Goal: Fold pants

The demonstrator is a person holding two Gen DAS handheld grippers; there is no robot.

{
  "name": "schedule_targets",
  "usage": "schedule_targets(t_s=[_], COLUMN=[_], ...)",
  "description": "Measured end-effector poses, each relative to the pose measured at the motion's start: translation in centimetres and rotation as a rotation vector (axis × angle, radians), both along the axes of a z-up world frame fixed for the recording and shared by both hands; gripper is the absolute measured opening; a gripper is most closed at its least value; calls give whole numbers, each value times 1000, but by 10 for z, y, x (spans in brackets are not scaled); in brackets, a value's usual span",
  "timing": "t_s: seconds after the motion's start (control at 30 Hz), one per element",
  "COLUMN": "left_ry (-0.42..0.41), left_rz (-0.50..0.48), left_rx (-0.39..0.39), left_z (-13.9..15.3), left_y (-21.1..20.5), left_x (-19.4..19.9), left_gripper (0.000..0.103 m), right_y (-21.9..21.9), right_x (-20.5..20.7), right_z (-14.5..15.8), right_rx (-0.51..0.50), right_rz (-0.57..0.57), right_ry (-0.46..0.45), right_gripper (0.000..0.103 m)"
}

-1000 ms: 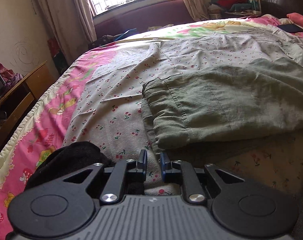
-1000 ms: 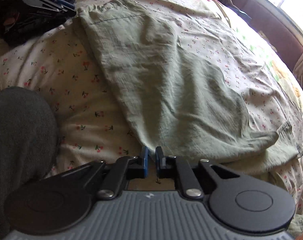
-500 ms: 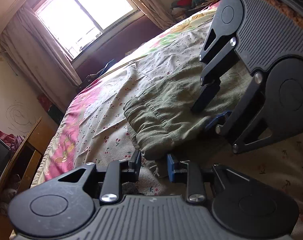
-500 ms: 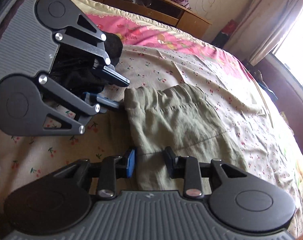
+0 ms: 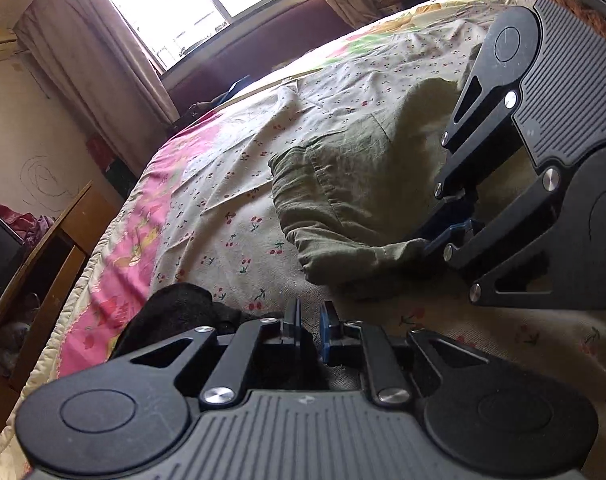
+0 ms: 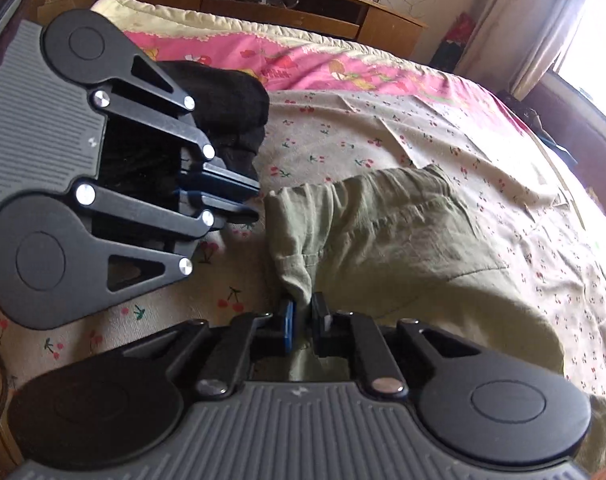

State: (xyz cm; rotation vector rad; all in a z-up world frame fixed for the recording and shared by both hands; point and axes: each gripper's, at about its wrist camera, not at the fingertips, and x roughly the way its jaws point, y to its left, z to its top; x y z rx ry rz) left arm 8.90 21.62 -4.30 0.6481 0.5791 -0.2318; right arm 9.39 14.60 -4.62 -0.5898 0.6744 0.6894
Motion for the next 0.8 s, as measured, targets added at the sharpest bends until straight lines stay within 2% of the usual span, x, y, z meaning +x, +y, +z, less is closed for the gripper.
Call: schedule_targets(t_s=[0.13, 0.23, 0.3, 0.47, 0.6, 0.7, 0.8], left_ry=[-20, -56, -66, -27, 21, 66, 87], left_rz=[18, 24, -2, -160, -291, -362, -405], left_rx=[-61, -88, -118, -240, -286, -327, -353], left_z=[18, 35, 45, 53, 45, 43, 43], left_y=[-2, -12, -26, -104, -180, -226, -267], left_x=[-11, -18, -22, -21, -21, -15, -9], left_gripper=[29, 29, 29, 29, 29, 29, 29], right_y=[-39, -93, -137, -273, -372, -428, -452], right_x=[-14, -24, -26, -7, -1, 18, 53], right_z=[28, 51, 62, 70, 74, 70, 62], right_rx=[103, 172, 181, 150, 259, 303, 317], right_rz=[-70, -193, -327, -771, -1064, -1197, -1205], right_ry=[1, -6, -20, -58, -85, -89, -80], right_gripper=[16, 17, 17, 19, 20, 24, 23])
